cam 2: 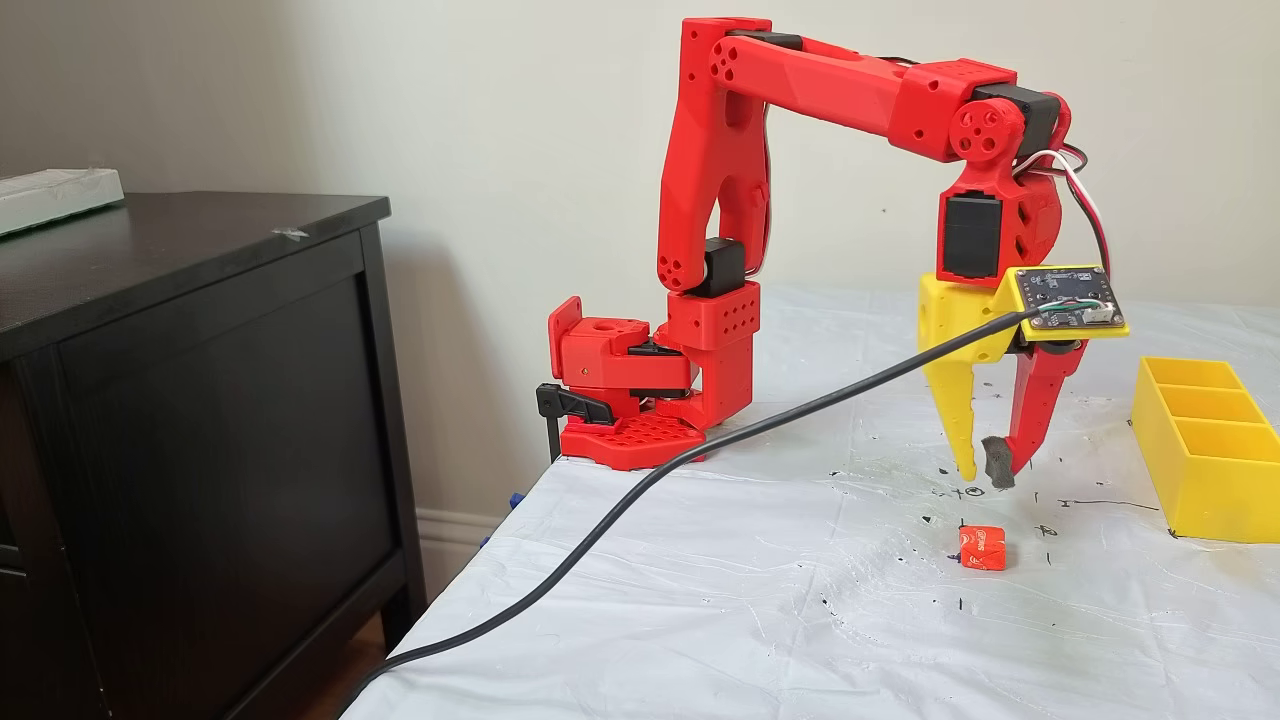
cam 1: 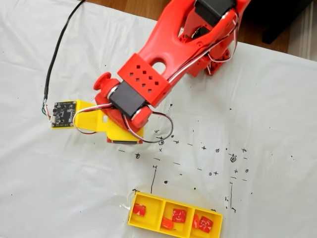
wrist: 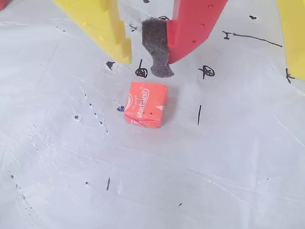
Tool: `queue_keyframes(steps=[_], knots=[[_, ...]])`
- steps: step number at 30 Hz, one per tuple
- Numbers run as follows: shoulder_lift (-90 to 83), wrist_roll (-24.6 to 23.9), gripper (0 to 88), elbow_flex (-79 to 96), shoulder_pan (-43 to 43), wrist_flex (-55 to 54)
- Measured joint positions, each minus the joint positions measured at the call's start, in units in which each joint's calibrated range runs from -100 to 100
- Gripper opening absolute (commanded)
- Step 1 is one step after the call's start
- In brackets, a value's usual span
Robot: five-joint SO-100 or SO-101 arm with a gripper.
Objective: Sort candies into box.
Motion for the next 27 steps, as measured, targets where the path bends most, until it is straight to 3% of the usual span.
queue_keyframes(steps=[3,8,27], knots=[[0.0,0.5,25.7,1.1,1.1,0.0],[0.0,1.4,28.0,3.1,3.2,0.0],[5.6,3.1,27.7,3.2,4.6,-1.6]])
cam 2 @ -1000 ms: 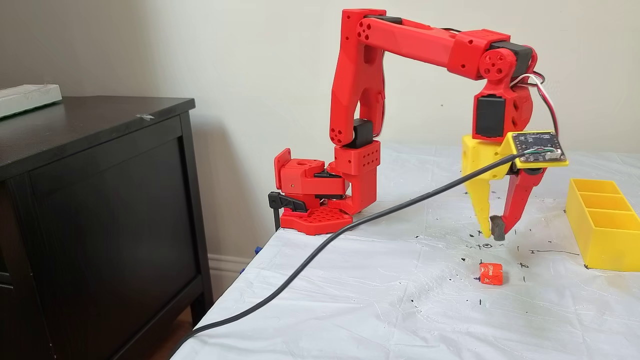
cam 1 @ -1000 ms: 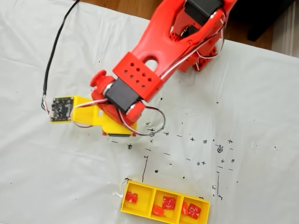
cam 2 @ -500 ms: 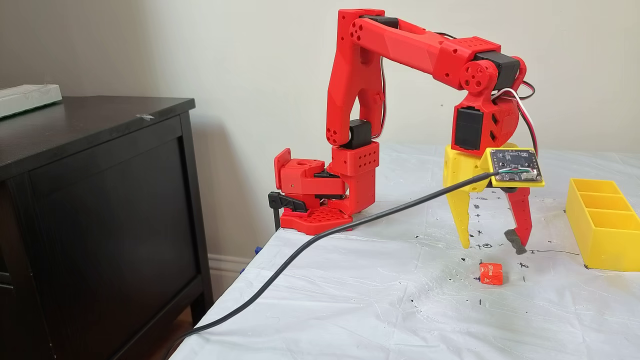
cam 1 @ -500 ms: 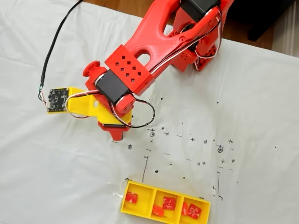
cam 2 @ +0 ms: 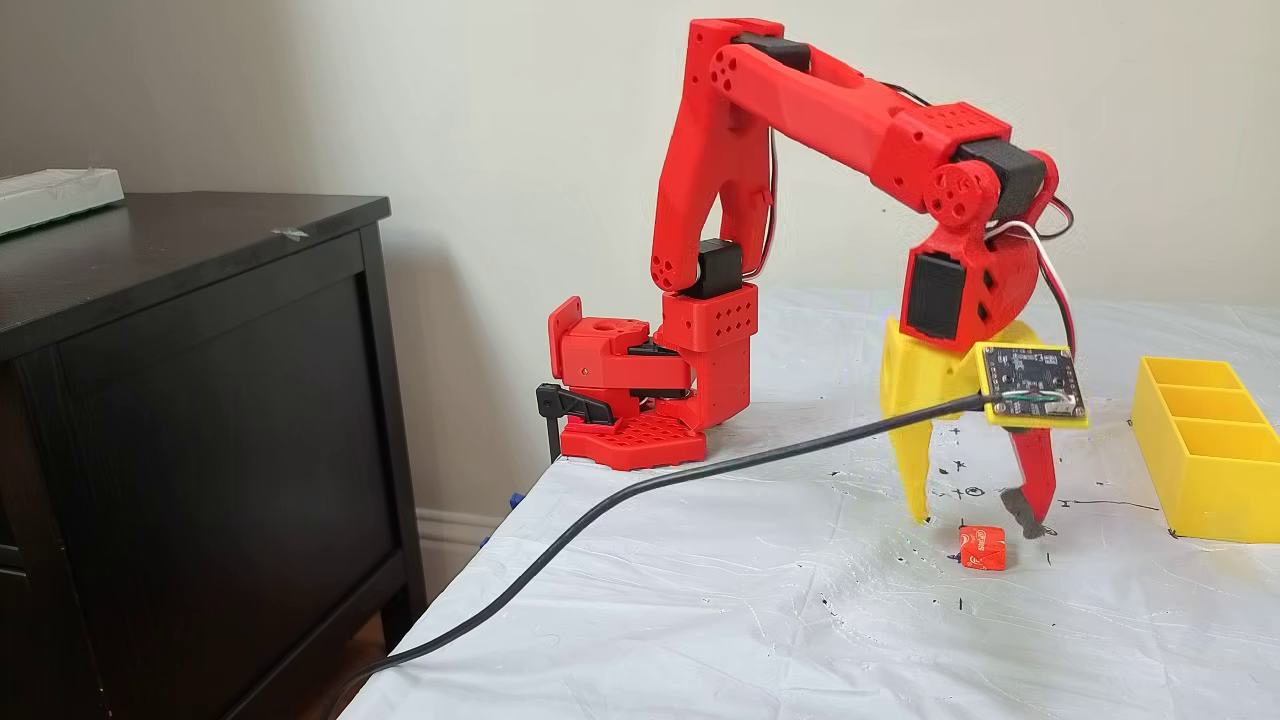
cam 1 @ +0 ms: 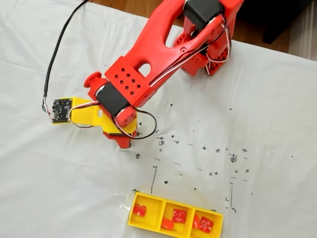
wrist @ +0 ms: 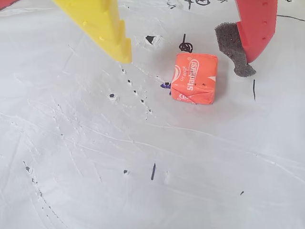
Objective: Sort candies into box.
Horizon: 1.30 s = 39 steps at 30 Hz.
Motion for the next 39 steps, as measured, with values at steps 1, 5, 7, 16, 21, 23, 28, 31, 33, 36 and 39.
queue_keyframes(steps=[1,5,7,16,21,23,28,31,33,36,39], knots=[[0.3,0.0,27.6,0.0,0.0,-0.2],[0.8,0.0,27.3,0.0,-0.1,-0.5],[1.2,0.0,27.1,0.0,0.0,-1.3],[2.2,-0.7,25.6,0.0,-0.1,-3.0],[2.2,-0.7,24.0,0.0,0.0,-3.7],[2.2,-0.7,23.5,0.0,0.0,-4.1],[3.2,-1.3,22.8,0.0,-0.5,-5.2],[3.7,-1.4,22.2,0.0,-0.8,-5.5],[3.9,-1.4,21.6,0.0,-0.8,-5.5],[3.9,-1.5,17.3,0.0,-0.8,-5.9],[4.3,-1.6,11.3,0.0,-1.2,-6.6]])
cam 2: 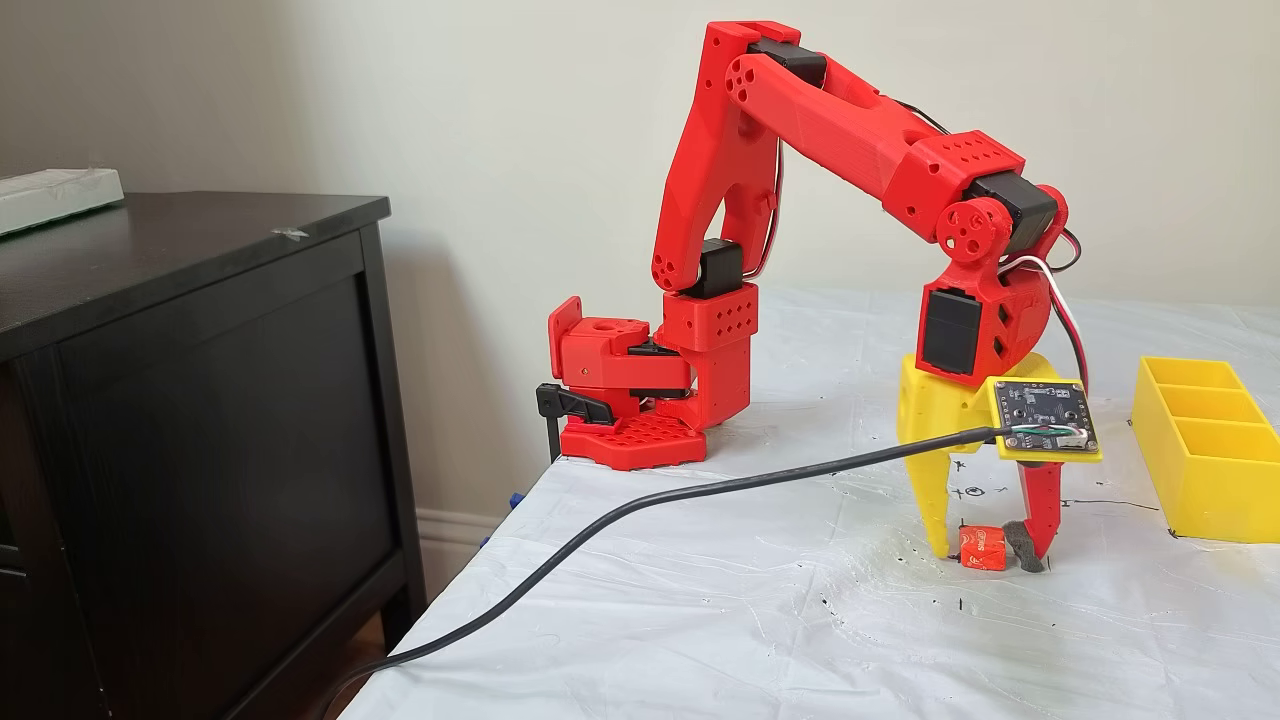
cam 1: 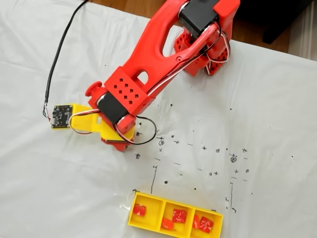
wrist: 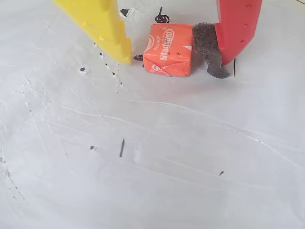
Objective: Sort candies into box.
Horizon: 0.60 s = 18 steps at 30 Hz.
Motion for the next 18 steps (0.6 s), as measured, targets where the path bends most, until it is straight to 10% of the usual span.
queue_keyframes(steps=[18], knots=[[0.1,-0.8,5.9,0.4,-1.2,-0.3]])
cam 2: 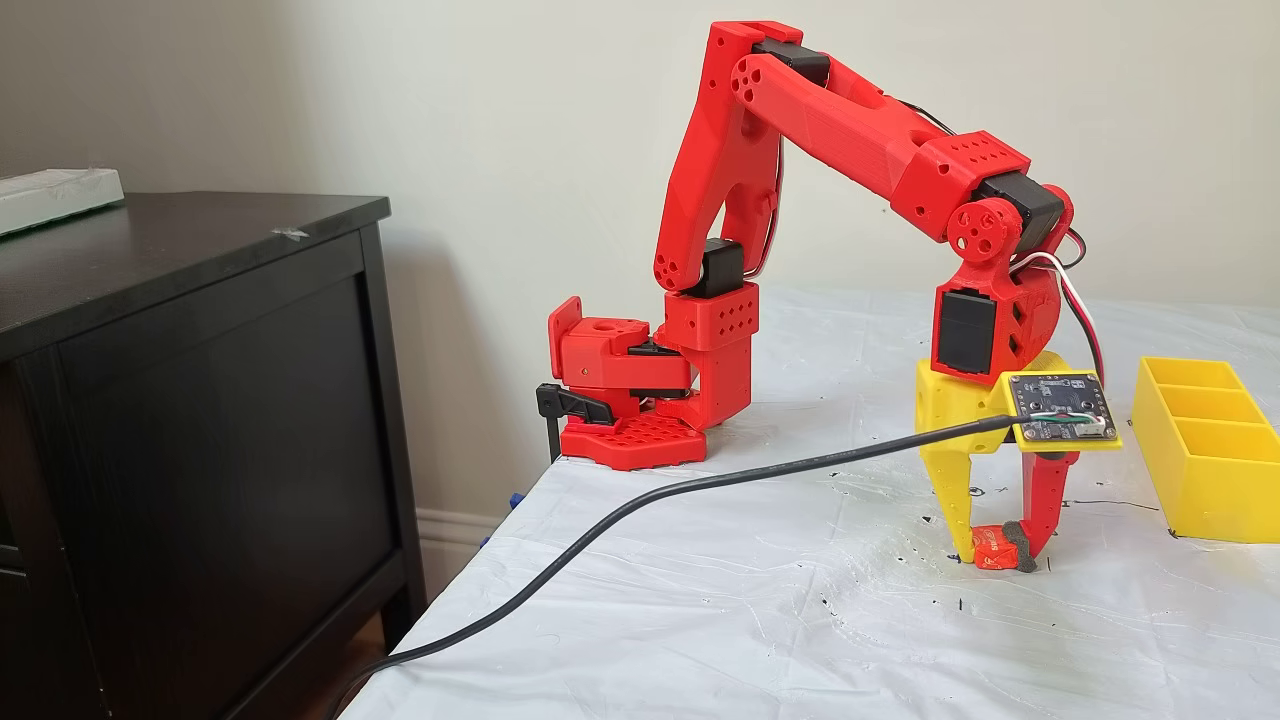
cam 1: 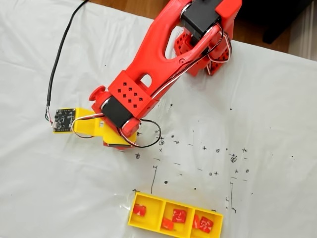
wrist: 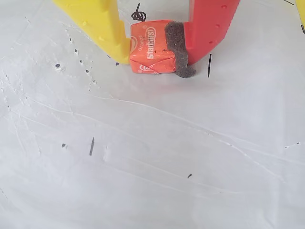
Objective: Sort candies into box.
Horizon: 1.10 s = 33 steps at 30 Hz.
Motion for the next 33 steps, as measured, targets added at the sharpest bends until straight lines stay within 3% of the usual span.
queue_keyframes(steps=[15,25,33], knots=[[-16.4,-8.7,1.9,-5.9,-11.8,8.6],[-10.4,-14.1,0.2,-25.7,-16.4,10.8],[-1.5,-14.7,0.2,-35.9,-17.0,11.3]])
